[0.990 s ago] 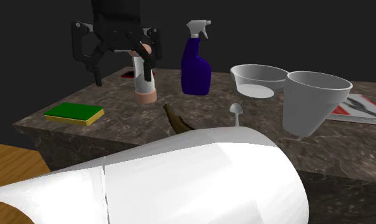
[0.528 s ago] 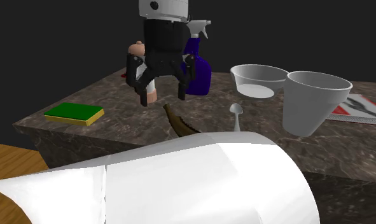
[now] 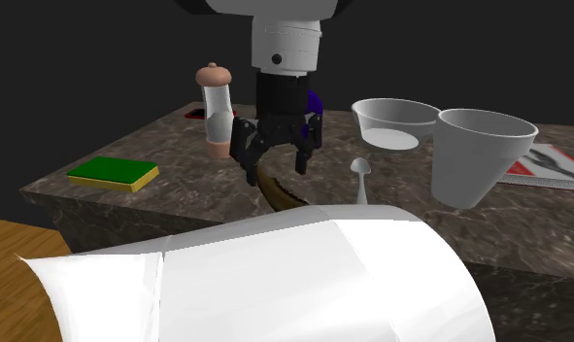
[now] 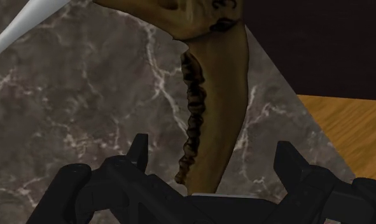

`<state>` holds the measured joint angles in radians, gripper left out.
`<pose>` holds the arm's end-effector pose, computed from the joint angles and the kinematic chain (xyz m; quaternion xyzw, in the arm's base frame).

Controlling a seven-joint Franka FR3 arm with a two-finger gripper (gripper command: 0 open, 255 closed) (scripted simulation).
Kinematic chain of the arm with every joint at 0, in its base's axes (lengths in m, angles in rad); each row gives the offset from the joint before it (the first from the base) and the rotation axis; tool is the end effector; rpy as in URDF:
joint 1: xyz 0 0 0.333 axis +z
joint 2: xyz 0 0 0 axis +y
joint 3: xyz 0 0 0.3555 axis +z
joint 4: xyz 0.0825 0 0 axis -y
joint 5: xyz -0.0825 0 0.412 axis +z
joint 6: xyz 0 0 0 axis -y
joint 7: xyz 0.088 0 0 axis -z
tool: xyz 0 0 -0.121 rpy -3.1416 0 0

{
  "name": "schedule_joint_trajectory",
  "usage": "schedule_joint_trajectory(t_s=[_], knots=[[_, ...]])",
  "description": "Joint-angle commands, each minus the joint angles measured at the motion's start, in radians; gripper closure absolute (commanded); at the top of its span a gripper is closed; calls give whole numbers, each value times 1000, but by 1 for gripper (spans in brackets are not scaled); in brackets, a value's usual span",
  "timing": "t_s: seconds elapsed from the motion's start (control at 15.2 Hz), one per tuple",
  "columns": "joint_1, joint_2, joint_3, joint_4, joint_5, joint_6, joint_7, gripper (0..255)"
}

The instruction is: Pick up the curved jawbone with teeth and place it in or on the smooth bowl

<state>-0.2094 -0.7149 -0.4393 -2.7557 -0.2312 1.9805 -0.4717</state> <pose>0.2532 -0.1978 0.3951 -0.9980 -0.0195 0.0221 0.0555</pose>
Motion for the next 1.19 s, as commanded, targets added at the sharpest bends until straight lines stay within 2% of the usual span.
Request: schedule_joint_trajectory(t_s=[0.0, 0.13, 0.66, 0.73, 1.12], knots=[[-1, 10, -7, -22, -5, 33, 0, 0], [-1, 27, -16, -48, -11, 75, 0, 0], [-1, 27, -16, -48, -11, 74, 0, 0], [-1, 27, -16, -48, -11, 74, 0, 255], [-1, 27, -16, -48, -11, 75, 0, 255]])
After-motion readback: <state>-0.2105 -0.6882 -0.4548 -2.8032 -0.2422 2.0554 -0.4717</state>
